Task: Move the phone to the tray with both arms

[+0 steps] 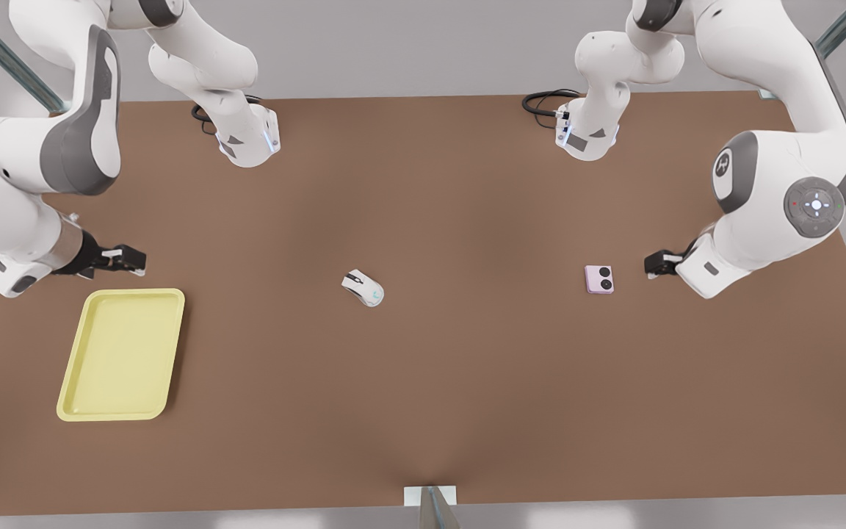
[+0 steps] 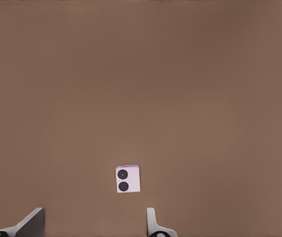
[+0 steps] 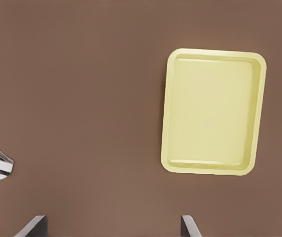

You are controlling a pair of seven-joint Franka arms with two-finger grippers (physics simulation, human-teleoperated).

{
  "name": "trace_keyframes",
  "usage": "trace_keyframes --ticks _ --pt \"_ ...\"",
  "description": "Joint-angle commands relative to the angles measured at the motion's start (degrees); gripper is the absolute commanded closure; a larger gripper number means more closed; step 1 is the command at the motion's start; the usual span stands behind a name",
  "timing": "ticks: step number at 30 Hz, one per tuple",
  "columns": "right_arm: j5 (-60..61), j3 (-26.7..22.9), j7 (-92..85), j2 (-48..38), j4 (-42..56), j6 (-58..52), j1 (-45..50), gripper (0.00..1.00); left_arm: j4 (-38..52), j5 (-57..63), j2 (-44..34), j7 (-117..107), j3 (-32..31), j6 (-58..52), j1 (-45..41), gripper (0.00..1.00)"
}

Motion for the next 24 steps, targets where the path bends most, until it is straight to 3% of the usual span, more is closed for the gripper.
trace_keyframes --ticks 1,4,7,11,14,24 --pt "-0.31 0.08 8.19 0.39 1.44 1.63 0.32 0.0 0.03 -0.17 0.07 0.61 0.08 2.16 0.0 0.0" --pt "0.66 -0.27 8.28 1.01 2.86 1.98 -0.3 0.0 -2.34 -1.31 -0.1 0.44 -0.09 3.47 -0.17 0.0" --pt "0.4 -0.44 8.28 0.75 3.39 1.54 -0.92 0.0 -30.99 -2.46 -8.8 0.44 -0.01 32.2 -0.26 0.0" --pt "0.49 -0.71 8.28 0.84 4.7 1.45 -1.27 0.0 -43.91 -2.63 -7.75 0.44 0.08 48.03 -0.26 0.0" --pt "0.93 -0.88 8.19 1.01 4.62 1.63 -1.79 0.0 -49.11 -2.72 -5.64 0.44 0.08 55.77 -0.17 0.0" --pt "0.58 -0.88 8.28 2.24 4.79 1.63 -1.71 0.0 -54.99 -2.72 -0.1 0.53 0.26 62.54 0.0 0.0"
